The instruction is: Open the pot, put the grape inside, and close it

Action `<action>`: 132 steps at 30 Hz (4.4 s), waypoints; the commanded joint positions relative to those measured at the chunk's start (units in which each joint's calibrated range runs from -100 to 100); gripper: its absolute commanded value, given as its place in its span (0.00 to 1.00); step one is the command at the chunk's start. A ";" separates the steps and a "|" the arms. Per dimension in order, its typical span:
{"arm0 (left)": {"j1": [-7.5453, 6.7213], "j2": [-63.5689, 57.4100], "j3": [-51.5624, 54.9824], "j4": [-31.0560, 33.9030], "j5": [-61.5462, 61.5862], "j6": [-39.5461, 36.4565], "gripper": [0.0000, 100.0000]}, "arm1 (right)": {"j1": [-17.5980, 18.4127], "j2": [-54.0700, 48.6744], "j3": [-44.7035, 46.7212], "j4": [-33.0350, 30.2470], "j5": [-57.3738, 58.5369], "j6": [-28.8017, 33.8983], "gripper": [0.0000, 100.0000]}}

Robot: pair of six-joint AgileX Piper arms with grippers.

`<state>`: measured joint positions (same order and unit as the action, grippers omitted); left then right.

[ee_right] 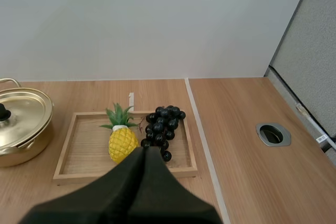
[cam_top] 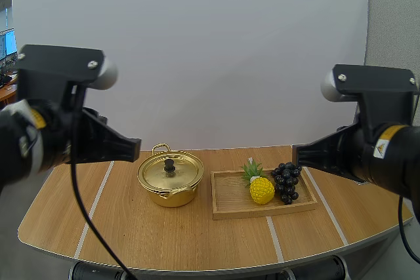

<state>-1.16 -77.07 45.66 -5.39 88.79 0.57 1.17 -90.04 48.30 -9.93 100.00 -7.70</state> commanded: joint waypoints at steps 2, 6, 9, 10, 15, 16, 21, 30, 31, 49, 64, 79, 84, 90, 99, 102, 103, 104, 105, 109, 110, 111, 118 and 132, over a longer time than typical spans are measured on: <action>0.04 6.59 -0.28 -3.10 -0.16 3.38 0.00 | -0.22 4.84 -0.55 -0.21 0.00 -0.51 0.00; 0.04 14.18 -0.28 -5.15 -1.17 6.07 0.00 | -0.22 10.31 -0.55 -0.21 0.00 -0.51 0.00; 0.04 19.52 -0.28 -5.80 -3.73 6.79 0.00 | -0.22 14.66 -0.55 -0.21 0.00 -0.51 0.00; 0.04 21.42 -0.28 -6.26 -5.15 7.26 0.00 | -0.22 15.86 -0.55 -0.21 0.00 -0.51 0.00; 0.04 30.50 -2.25 -6.96 -7.74 9.47 0.00 | -0.22 22.94 -0.55 -0.21 0.00 -0.51 0.00; 0.04 32.37 -2.76 -6.96 -8.14 9.96 0.00 | -0.22 24.35 -0.55 -0.21 0.00 -0.51 0.00; 0.04 39.93 -4.47 -7.57 -8.79 12.20 0.00 | -0.22 30.04 -0.55 -0.21 0.00 -0.51 0.00; 0.04 46.50 -4.85 -7.73 -13.50 12.53 0.01 | -0.22 32.75 -0.55 -0.21 0.00 -0.33 0.00; 0.04 46.59 -4.99 -7.73 -13.71 12.53 0.03 | -0.22 32.75 -0.55 -0.21 0.00 -0.21 0.00; 0.04 46.59 -5.66 -7.73 -13.11 16.38 1.00 | -0.22 32.75 -0.55 1.58 0.00 -0.24 0.98; 0.04 46.59 -5.66 -7.62 -21.85 16.38 1.00 | -0.22 32.75 -0.55 1.58 0.00 -0.24 0.98; 0.04 46.59 -5.66 -7.62 -22.06 16.38 1.00 | -0.22 32.75 -0.55 1.58 0.00 -0.24 0.98; 0.04 46.59 -5.66 -7.62 -21.21 16.38 1.00 | -0.22 32.75 -0.55 1.58 0.00 -0.15 0.98; 0.04 46.59 -5.66 -7.62 -19.32 16.38 1.00 | -0.22 32.75 -0.55 3.14 0.00 -0.15 1.00; 0.04 46.59 -5.66 -7.62 -15.91 16.38 1.00 | -0.22 32.75 -0.55 5.86 0.00 -0.44 1.00; 0.04 46.59 -5.66 -7.62 -15.71 16.38 1.00 | -0.22 32.75 -0.55 5.86 0.00 -0.44 1.00; 0.04 46.59 -5.66 -7.62 -15.51 17.03 1.00 | -0.22 32.75 -0.55 5.86 0.00 -0.44 1.00; 0.04 46.59 -5.66 -7.62 -15.51 18.05 1.00 | -0.22 32.75 -0.55 5.86 0.00 -0.30 1.00; 0.04 46.59 -5.66 -7.62 -15.51 18.82 1.00 | -0.22 32.75 -0.55 5.86 0.00 -0.30 1.00; 0.04 46.59 -5.66 -7.62 -17.88 19.37 1.00 | -0.22 32.75 -0.55 5.86 0.00 -0.30 1.00; 0.04 46.59 -5.66 -7.62 -18.65 19.37 1.00 | -0.22 32.75 -0.55 5.86 0.00 -0.30 1.00; 0.04 46.59 -5.66 -7.62 -19.78 19.37 1.00 | -0.22 32.75 -0.55 5.86 0.00 -0.30 1.00; 0.04 47.05 -5.66 -9.95 -23.12 23.76 1.00 | -0.22 32.75 -0.55 5.86 0.00 -0.30 1.00; -1.58 63.46 -16.91 -11.35 -12.60 30.19 1.00 | -0.22 32.75 -0.55 6.81 0.00 -0.33 1.00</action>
<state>-2.49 -16.15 32.00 -15.91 73.28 30.56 1.17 -57.20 48.30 -3.03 99.92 -7.70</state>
